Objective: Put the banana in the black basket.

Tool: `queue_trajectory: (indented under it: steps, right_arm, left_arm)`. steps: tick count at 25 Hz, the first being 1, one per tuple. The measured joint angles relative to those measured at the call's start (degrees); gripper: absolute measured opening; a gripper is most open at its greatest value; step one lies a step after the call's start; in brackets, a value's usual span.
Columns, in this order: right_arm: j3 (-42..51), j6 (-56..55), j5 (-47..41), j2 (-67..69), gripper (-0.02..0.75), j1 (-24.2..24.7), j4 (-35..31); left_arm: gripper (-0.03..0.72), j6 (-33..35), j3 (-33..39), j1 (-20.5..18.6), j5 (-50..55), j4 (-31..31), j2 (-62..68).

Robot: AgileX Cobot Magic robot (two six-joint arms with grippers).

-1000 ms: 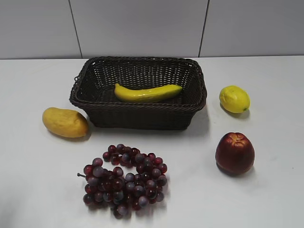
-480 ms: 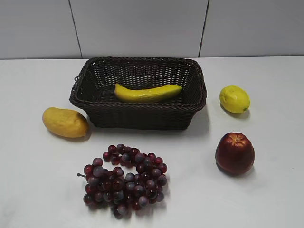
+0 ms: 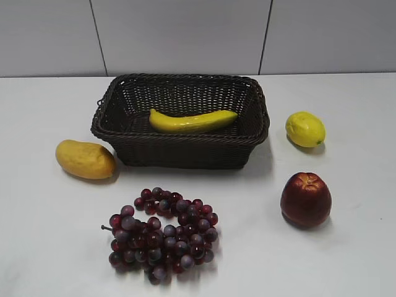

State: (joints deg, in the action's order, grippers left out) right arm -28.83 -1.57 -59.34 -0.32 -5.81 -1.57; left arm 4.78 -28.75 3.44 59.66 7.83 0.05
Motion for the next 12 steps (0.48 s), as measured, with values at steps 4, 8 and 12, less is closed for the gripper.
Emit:
queue_trajectory:
  steps: [4, 8, 12]
  right_arm:
    - [0.0, 0.0, 0.0, 0.0, 0.52, 0.0, -0.02]
    - [0.0, 0.0, 0.0, 0.0, 0.52, 0.0, -0.02]
    - [0.0, 0.0, 0.0, 0.0, 0.52, 0.0, -0.02]
  left_arm:
    - [0.511, 0.0, 0.0, 0.0, 0.02, 0.17, -0.15]
    - [0.506, 0.0, 0.0, 0.0, 0.02, 0.23, -0.15]
    - [0.503, 0.0, 0.0, 0.0, 0.02, 0.23, -0.15]
